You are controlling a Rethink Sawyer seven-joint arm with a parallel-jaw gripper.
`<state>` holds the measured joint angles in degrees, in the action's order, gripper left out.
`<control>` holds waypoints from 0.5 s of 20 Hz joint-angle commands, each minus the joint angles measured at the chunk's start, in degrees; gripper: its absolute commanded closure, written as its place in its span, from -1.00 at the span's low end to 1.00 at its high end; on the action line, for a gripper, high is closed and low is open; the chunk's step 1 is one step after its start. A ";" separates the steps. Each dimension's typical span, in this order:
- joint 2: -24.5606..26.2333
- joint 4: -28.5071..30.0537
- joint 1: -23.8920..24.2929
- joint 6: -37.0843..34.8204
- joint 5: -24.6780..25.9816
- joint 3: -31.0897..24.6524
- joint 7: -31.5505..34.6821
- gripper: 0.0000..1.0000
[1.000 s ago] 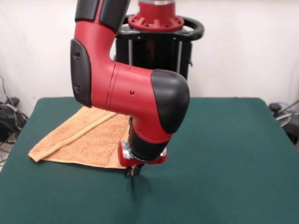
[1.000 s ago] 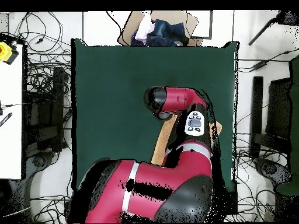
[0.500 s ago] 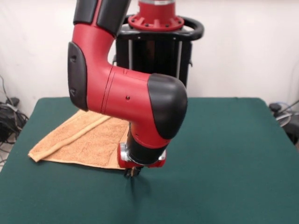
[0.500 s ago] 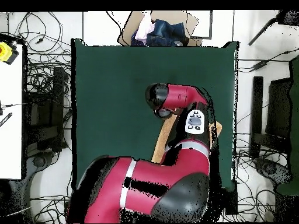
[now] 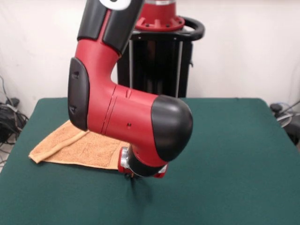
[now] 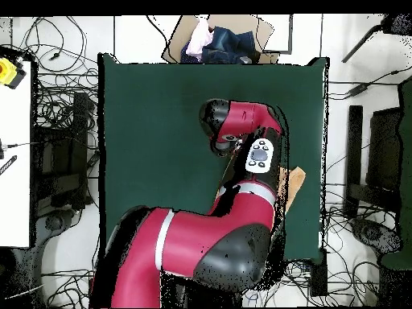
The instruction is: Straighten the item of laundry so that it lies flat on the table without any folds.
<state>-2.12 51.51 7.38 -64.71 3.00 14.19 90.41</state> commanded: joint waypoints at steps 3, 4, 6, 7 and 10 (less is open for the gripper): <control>15.36 -6.65 0.67 29.00 -3.35 -7.17 24.15 1.00; 14.63 -5.70 0.79 29.45 -3.31 -7.89 23.69 1.00; 12.86 -3.44 1.09 30.16 -3.19 -9.33 22.53 1.00; 11.63 -1.87 1.31 30.77 -3.26 -10.11 21.74 1.00; 5.74 5.35 1.94 32.56 -3.44 -11.95 19.29 1.00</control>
<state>-1.09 49.49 7.61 -67.26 2.47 14.39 94.64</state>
